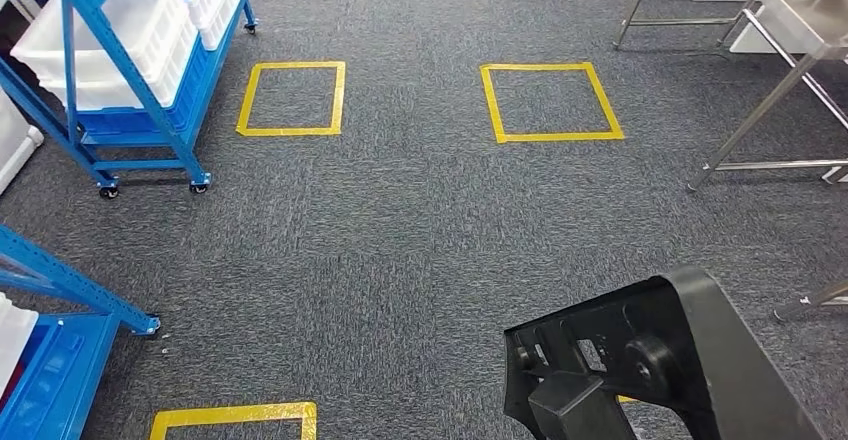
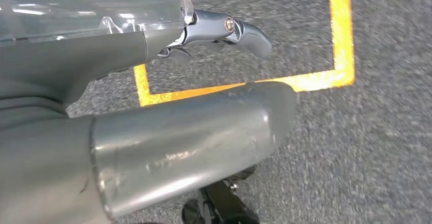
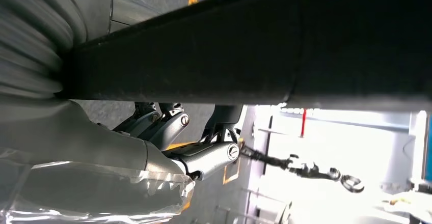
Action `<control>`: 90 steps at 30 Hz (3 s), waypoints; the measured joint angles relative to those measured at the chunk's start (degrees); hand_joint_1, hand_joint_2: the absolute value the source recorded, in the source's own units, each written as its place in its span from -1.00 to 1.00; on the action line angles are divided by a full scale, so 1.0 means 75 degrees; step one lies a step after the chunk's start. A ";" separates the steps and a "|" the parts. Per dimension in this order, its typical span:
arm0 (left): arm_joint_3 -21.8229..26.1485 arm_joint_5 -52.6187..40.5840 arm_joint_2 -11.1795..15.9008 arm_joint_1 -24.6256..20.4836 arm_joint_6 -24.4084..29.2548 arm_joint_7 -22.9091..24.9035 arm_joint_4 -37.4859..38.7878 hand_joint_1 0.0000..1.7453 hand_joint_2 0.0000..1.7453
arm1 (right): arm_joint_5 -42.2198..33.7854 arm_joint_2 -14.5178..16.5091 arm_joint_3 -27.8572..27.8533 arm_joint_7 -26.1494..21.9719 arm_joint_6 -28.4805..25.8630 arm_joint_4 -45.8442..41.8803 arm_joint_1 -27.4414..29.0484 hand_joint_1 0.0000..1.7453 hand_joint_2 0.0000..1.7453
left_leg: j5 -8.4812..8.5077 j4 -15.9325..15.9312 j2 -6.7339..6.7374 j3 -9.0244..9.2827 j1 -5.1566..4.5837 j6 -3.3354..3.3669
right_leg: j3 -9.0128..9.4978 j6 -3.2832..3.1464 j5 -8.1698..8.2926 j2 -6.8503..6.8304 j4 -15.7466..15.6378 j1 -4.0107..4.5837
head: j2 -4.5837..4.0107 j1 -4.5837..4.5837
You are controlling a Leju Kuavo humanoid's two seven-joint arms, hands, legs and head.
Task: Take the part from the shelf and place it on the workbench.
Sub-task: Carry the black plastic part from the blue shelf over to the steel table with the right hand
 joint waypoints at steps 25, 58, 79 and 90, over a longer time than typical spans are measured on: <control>0.0130 -0.0152 -0.0021 -0.0027 0.0003 -0.0098 0.0000 -1.00 -1.00 | 0.0023 0.0015 -0.0165 -0.0004 0.0226 -0.0333 0.0139 1.00 1.00 | 0.0102 0.0039 -0.0584 -0.0142 0.0109 -0.0028 | -0.0078 0.0135 -0.0316 0.0386 0.0032 -0.0027 | 0.0000 0.0074; 0.0183 -0.0128 -0.0007 0.0008 -0.0058 -0.0131 0.0000 -1.00 -1.00 | 0.0173 0.0015 -0.0256 -0.0002 0.0280 -0.0391 0.0241 1.00 1.00 | 0.0057 0.0077 -0.0337 -0.0174 0.0107 -0.0039 | -0.0437 0.0192 -0.0604 0.0193 0.0788 -0.0090 | 0.0000 0.0098; 0.0334 -0.0120 0.0007 -0.0014 -0.0085 -0.0082 0.0000 -1.00 -1.00 | 0.0309 0.0034 -0.0264 0.0010 0.0267 -0.0391 0.0276 1.00 1.00 | 0.0054 0.0261 -0.1055 -0.0205 0.0137 -0.0374 | 0.0649 -0.0127 0.0308 0.1010 -0.1123 -0.0031 | -0.0001 0.0018; 0.0380 -0.0117 -0.0001 0.0003 -0.0093 -0.0090 0.0000 -1.00 -1.00 | 0.0361 0.0032 -0.0266 0.0019 0.0283 -0.0391 0.0298 1.00 1.00 | 0.0037 -0.0003 -0.0180 -0.0077 0.0117 -0.0019 | -0.0556 0.0219 -0.0468 0.0161 0.0903 -0.0098 | 0.0000 0.0114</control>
